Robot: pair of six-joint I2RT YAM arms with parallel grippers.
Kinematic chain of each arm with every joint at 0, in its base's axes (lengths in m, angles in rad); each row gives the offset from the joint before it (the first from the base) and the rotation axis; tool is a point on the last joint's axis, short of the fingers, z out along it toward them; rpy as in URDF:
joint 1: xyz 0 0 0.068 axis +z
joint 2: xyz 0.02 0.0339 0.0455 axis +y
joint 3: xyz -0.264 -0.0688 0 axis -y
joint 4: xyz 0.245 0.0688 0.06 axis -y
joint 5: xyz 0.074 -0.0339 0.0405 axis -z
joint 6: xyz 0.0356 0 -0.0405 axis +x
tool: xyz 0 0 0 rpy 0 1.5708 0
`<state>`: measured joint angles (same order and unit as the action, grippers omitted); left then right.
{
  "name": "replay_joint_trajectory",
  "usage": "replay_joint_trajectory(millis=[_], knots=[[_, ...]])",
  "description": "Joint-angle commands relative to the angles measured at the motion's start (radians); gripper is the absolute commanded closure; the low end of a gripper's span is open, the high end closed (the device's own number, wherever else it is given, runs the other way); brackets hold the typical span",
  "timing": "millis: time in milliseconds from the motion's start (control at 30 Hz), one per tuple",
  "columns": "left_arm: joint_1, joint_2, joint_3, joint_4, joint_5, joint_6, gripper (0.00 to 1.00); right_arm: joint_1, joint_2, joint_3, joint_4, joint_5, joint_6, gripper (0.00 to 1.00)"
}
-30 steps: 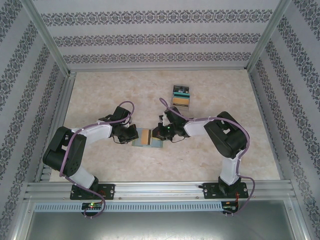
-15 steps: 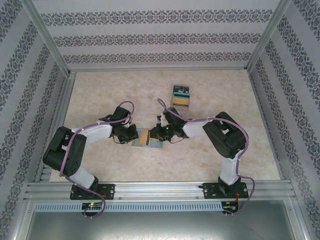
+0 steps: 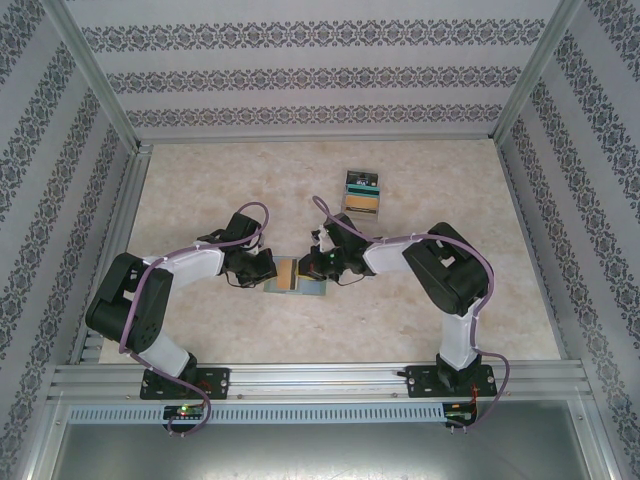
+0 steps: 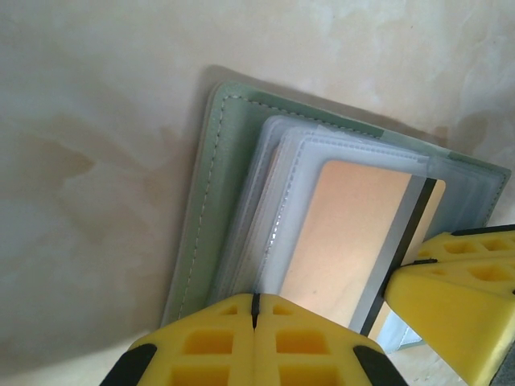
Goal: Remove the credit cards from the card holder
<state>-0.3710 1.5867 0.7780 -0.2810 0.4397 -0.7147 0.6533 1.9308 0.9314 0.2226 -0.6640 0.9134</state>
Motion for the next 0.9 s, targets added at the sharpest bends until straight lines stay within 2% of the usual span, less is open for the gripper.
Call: replay_joint_trajectory(millis=[0,533,667,767,867], knots=[[0.004,0.019,-0.022,-0.079,-0.039,0.006,1.0,-0.038,-0.043,-0.048,-0.03,0.003,-0.04,1.0],[0.004,0.015,-0.001,-0.088,-0.033,0.016,1.0,-0.194,-0.281,-0.179,-0.148,-0.08,-0.17,1.0],[0.004,0.001,0.017,-0.102,-0.034,0.025,1.0,-0.232,-0.367,-0.135,-0.288,-0.076,-0.249,1.0],[0.003,-0.018,0.04,-0.121,-0.033,0.029,0.99,-0.251,-0.417,-0.049,-0.462,-0.036,-0.355,1.0],[0.003,-0.048,0.072,-0.141,-0.033,0.031,0.87,-0.261,-0.439,0.077,-0.657,0.045,-0.492,1.0]])
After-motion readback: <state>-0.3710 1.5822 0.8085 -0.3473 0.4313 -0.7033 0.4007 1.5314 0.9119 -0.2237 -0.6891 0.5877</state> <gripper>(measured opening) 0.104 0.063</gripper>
